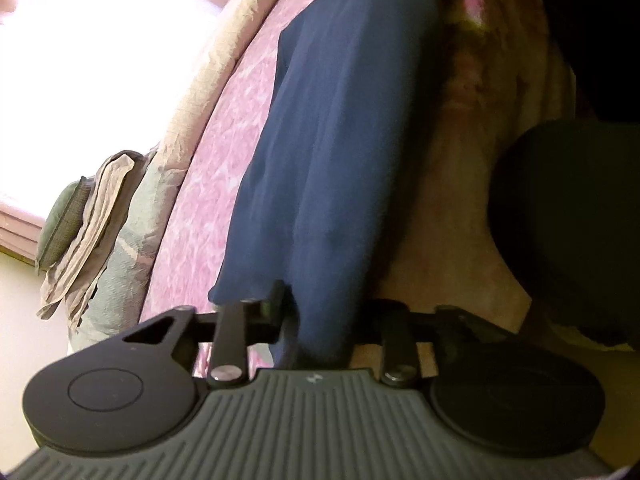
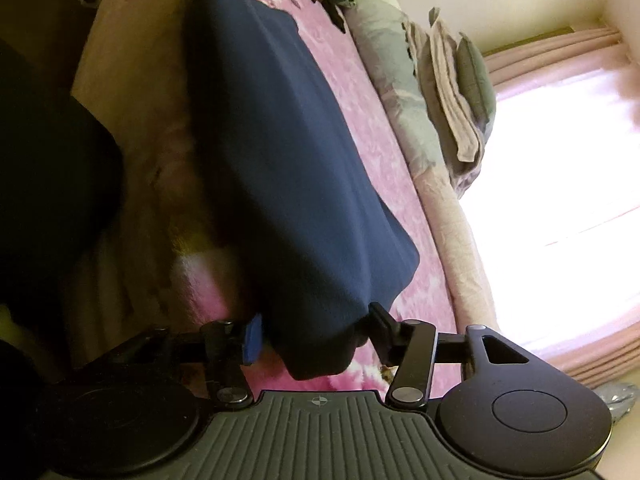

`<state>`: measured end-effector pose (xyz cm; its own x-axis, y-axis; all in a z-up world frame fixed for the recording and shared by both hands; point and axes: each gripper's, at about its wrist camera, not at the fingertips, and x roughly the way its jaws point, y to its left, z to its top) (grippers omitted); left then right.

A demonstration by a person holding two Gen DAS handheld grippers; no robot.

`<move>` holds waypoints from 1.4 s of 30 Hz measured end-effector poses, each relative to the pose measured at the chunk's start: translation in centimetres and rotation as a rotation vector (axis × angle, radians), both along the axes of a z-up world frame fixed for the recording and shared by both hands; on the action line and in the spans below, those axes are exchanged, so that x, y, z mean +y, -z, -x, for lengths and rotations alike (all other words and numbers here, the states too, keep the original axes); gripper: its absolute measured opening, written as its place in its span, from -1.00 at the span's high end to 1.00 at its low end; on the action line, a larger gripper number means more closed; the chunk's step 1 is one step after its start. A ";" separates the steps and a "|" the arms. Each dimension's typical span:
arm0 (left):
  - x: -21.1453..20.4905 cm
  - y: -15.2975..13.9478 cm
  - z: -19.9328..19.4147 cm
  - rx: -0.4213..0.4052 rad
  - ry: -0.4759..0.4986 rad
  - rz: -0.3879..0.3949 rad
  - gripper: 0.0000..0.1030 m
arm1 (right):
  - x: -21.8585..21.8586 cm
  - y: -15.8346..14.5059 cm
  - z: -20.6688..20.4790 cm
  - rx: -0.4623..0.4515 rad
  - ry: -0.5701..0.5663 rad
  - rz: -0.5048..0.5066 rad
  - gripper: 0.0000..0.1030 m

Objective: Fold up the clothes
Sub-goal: 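Lift the folded vest with both grippers and carry it toward the clothes stack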

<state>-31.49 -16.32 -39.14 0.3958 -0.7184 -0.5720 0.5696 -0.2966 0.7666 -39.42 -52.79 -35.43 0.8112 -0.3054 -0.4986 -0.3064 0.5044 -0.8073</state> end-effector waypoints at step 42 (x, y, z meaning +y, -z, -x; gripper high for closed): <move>-10.4 -9.2 0.0 -0.105 0.203 -0.101 0.62 | -3.5 -10.9 -8.3 0.070 -0.004 -0.150 0.35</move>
